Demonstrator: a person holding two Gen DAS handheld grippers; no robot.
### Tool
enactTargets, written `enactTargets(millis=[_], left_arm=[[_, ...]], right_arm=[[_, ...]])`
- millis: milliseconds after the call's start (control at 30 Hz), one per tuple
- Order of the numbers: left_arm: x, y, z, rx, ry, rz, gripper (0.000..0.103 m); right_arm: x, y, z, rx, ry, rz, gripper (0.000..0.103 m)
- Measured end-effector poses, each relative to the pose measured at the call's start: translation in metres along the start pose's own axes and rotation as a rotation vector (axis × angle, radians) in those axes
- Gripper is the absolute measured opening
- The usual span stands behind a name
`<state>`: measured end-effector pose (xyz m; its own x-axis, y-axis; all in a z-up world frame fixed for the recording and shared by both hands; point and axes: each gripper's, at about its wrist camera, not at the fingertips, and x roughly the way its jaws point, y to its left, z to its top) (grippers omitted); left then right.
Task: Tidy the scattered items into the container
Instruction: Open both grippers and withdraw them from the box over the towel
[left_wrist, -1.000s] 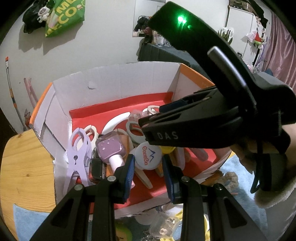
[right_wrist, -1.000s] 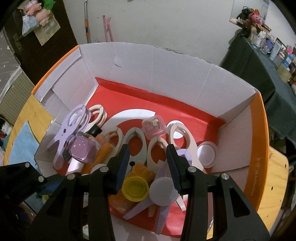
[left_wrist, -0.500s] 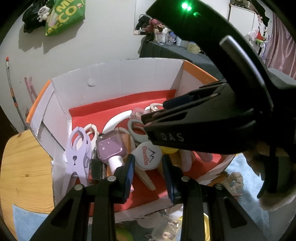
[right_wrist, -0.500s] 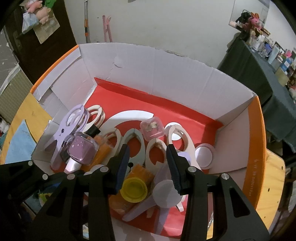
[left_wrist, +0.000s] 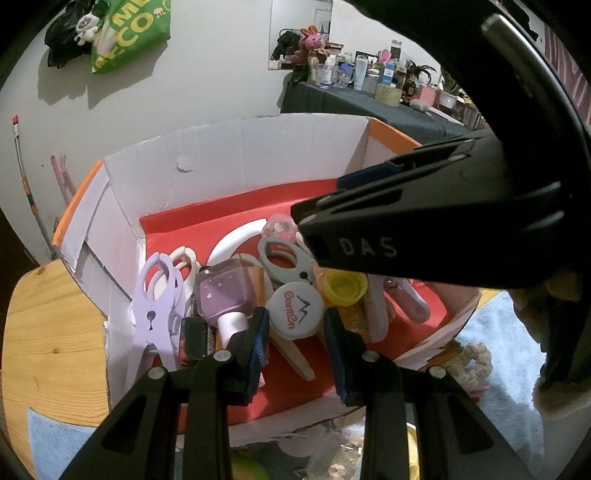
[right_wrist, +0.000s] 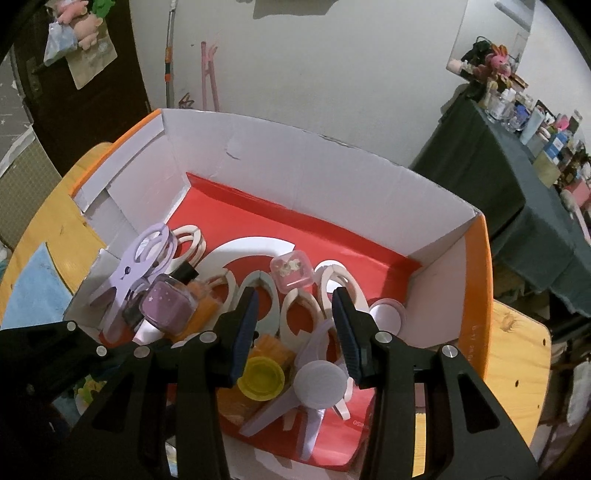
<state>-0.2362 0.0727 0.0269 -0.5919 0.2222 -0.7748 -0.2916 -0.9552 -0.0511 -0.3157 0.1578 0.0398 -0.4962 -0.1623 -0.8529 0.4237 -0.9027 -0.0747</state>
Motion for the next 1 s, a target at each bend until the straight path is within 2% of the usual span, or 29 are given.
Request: enactTargets(millis=[500, 733, 800, 867, 1000], left_arm=[[0.0088, 0.0022, -0.0004, 0.002, 0.010, 0.001, 0.034], [0.0095, 0.0025, 0.0000, -0.002, 0.013, -0.006, 0.037], [0.0086, 0.0019, -0.0005, -0.001, 0.010, -0.007, 0.038], [0.0064, 0.0019, -0.0010, -0.003, 0.008, -0.008, 0.039], [0.0018, 0.0033, -0.0011, -0.008, -0.002, -0.011, 0.042]], right_arm=[[0.0074, -0.0061, -0.0012, 0.014, 0.014, -0.016, 0.040], [0.0094, -0.0056, -0.0025, 0.018, 0.024, -0.011, 0.044], [0.0097, -0.0054, -0.0025, 0.019, 0.028, -0.009, 0.047], [0.0095, -0.0048, -0.0027, 0.018, 0.024, -0.012, 0.056], [0.0103, -0.0047, -0.0032, 0.020, 0.025, -0.013, 0.058]])
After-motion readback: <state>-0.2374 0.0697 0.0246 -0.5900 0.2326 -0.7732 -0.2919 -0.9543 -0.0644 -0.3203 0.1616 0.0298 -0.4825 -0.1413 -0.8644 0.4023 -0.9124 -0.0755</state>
